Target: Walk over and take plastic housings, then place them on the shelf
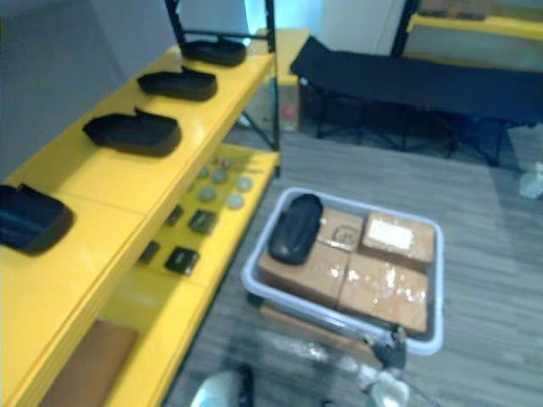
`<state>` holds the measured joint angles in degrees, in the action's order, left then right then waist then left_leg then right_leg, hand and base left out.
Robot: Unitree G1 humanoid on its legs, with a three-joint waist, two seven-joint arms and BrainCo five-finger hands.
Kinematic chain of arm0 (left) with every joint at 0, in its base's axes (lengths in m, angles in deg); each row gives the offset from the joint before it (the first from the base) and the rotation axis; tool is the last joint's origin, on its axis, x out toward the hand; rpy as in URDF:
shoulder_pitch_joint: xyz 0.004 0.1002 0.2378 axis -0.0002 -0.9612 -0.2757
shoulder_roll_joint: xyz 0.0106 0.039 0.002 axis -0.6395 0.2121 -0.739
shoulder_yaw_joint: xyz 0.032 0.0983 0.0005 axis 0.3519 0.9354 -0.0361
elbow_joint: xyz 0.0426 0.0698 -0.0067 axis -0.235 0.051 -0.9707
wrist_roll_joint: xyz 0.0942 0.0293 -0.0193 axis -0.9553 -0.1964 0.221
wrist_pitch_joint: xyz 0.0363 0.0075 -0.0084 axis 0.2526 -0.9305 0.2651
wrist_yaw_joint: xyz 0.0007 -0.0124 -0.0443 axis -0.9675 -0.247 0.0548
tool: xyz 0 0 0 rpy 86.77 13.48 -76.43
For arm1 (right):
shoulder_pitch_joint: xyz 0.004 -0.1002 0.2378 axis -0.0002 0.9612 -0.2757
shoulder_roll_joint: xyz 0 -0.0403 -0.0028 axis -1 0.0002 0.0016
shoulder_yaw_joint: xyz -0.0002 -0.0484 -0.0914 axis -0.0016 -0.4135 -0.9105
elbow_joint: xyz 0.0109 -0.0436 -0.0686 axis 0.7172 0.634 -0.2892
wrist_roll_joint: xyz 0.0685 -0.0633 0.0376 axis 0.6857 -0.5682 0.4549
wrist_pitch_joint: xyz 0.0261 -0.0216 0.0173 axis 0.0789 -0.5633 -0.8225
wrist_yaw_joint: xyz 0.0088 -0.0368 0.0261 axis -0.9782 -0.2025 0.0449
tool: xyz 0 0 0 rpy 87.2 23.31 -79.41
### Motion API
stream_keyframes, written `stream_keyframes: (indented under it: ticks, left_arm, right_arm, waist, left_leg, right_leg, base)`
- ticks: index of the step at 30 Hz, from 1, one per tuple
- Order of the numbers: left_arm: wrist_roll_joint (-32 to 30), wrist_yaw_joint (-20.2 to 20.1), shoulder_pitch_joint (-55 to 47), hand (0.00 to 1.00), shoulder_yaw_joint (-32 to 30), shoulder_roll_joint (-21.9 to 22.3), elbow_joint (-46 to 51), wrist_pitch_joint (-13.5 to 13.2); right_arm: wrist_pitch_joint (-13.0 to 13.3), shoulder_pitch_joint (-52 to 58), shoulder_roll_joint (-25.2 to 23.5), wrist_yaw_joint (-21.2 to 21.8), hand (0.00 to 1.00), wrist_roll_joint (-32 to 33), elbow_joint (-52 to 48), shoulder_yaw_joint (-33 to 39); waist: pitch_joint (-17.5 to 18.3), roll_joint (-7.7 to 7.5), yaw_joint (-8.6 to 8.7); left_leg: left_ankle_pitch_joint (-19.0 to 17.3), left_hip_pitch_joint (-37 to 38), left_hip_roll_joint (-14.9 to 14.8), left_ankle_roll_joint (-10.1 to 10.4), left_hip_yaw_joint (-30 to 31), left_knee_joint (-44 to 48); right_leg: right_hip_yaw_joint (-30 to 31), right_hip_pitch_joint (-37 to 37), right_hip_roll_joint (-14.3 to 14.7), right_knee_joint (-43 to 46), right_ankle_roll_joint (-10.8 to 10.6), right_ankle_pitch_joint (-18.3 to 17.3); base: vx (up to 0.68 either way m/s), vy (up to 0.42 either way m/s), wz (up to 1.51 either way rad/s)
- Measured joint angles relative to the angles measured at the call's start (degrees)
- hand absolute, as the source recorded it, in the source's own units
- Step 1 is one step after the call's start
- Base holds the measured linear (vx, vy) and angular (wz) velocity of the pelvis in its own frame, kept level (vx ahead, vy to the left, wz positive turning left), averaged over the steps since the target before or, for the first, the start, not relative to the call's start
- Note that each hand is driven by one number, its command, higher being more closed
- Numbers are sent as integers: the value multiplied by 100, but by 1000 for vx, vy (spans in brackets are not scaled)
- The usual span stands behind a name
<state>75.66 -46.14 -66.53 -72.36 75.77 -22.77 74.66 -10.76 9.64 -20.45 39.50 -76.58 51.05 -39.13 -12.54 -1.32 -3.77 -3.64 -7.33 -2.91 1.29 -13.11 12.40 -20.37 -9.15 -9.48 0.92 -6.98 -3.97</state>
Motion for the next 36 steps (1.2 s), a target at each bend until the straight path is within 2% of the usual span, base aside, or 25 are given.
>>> stream_keyframes:
  ticks: [3, 6, 7, 12, 14, 16, 17, 18, 19, 20, 21, 22, 23, 24, 25, 28, 30, 36]
  left_arm:
    - [148, -1, 296, 0, 110, -122, 511, -277]
    - [445, -23, 547, 0, 413, -144, 919, -473]
    - [307, 45, 697, 0, 885, -114, 1063, -459]
    - [304, 40, 691, 0, 874, -113, 1049, -456]
    - [329, 37, 691, 0, 867, -115, 1113, -450]
    - [427, 28, 673, 0, 778, -131, 1184, -399]
    - [448, 17, 676, 0, 723, -143, 1201, -383]
    - [535, -7, 684, 0, 682, -229, 1220, -300]
    - [614, -48, 747, 0, 655, -295, 1028, -144]
    - [606, -67, 801, 0, 611, -340, 861, -43]
    - [553, -171, 885, 0, 426, -417, 581, 156]
    - [473, -282, 980, 0, 419, -495, 367, 343]
    - [385, -330, 1048, 0, 429, -504, 287, 460]
    - [335, -423, 1185, 0, 451, -451, 182, 623]
    - [320, -514, 1290, 0, 488, -300, 149, 743]
    - [326, -713, 1428, 0, 474, -290, 275, 805]
    - [372, -766, 1506, 0, 486, -291, 306, 793]
    - [444, -799, 1547, 0, 493, -289, 272, 713]
  right_arm:
    - [165, -7, 10, -183, 0, -142, -316, -10]
    - [355, -181, -26, -504, 0, -161, -704, -81]
    - [440, -724, -235, -1056, 0, 171, -1273, -91]
    - [440, -749, -234, -1056, 0, 184, -1273, 5]
    - [428, -861, -232, -1050, 0, 323, -1267, 281]
    - [414, -1032, -182, -1064, 0, 543, -1275, 714]
    - [411, -1067, -162, -1076, 0, 588, -1292, 834]
    - [403, -1165, -103, -1183, 0, 716, -1458, 1056]
    - [399, -1179, -42, -1315, 0, 770, -1725, 1287]
    - [398, -1241, -3, -1400, 0, 790, -1877, 1414]
    - [395, -1480, 60, -1620, 0, 836, -2179, 1710]
    - [377, -1756, 251, -1868, 0, 943, -2407, 1997]
    - [322, -1940, 402, -1982, 0, 978, -2488, 2141]
    - [222, -2166, 639, -2146, 0, 969, -2547, 2316]
    - [68, -2395, 796, -2314, 0, 963, -2644, 2454]
    - [-80, -2535, 802, -2436, 0, 940, -2910, 2592]
    - [-254, -2647, 857, -2620, 0, 580, -3168, 2597]
    - [-345, -2767, 1040, -3174, 0, 272, -3694, 2604]
  waist:
    - [-7, -9, 27]
    - [-27, -43, 102]
    - [-258, -135, -7]
    - [-299, -113, -13]
    - [-400, -104, -12]
    - [-544, -19, 4]
    - [-610, 8, 8]
    - [-841, 107, 1]
    - [-1056, 295, 14]
    - [-1135, 266, 1]
    - [-1380, 213, 7]
    - [-1594, 104, 44]
    - [-1718, 136, 128]
    - [-1861, 232, 137]
    - [-1879, 286, 69]
    - [-1871, 304, 115]
    - [-1869, 306, 133]
    - [-1863, 317, 110]
  left_leg:
    - [256, 290, 252, -70, 21, -636]
    - [386, 329, 328, -93, 96, -895]
    - [825, 538, 533, -186, 160, -1698]
    - [834, 517, 578, -199, 305, -1709]
    - [804, 483, 604, -196, 440, -1707]
    - [747, 202, 565, -281, 656, -1518]
    - [650, 68, 529, -353, 700, -1296]
    - [336, -255, 391, -421, 777, -677]
    - [15, -638, 187, -449, 782, -30]
    - [-122, -818, 106, -505, 710, 259]
    - [-339, -1172, 46, -549, 468, 774]
    - [-540, -1618, 144, -565, 438, 1330]
    - [-651, -1818, 182, -550, 472, 1613]
    - [-783, -2034, 159, -539, 467, 1871]
    - [-872, -2225, 97, -542, 396, 1992]
    - [-854, -2178, 57, -531, 236, 2101]
    - [-856, -2057, 8, -533, 44, 2159]
    - [-856, -1977, -33, -531, -17, 2118]
  right_leg:
    - [-40, 2, -160, 60, -18, -11]
    - [-164, 30, -187, 69, -22, -8]
    - [-165, 172, -246, 42, 43, 32]
    - [-293, 152, -275, 123, 27, -4]
    - [-291, 248, -352, 495, 45, -136]
    - [-68, 612, -404, 1253, 79, -147]
    - [57, 770, -434, 1610, 127, -149]
    - [276, 1323, -490, 2738, 639, -129]
    - [419, 1849, -365, 3188, 721, -841]
    - [454, 1971, -306, 3050, 639, -1061]
    - [501, 2270, -321, 2686, 595, -1105]
    - [627, 2642, -358, 2440, 555, -967]
    - [820, 2761, -344, 2533, 353, -703]
    - [842, 2917, -345, 2674, 159, -670]
    - [896, 3109, -321, 2706, 152, -671]
    - [941, 3038, -336, 2733, 59, -615]
    - [944, 2920, -360, 2730, 60, -615]
    - [940, 2884, -358, 2753, 65, -618]
  base:
    - [100, 44, 14]
    - [42, 5, 14]
    - [11, -7, 7]
    - [0, 2, 11]
    - [-10, 29, 42]
    - [-32, 58, 56]
    - [-56, 53, 71]
    - [-76, 30, 71]
    - [-60, 19, 65]
    - [-32, 6, 53]
    - [-46, -38, 40]
    - [-71, -41, 45]
    - [-76, -34, 37]
    - [-26, 31, 6]
    - [64, 65, -18]
    - [158, 47, -11]
    - [160, 16, -5]
    - [52, 5, 0]
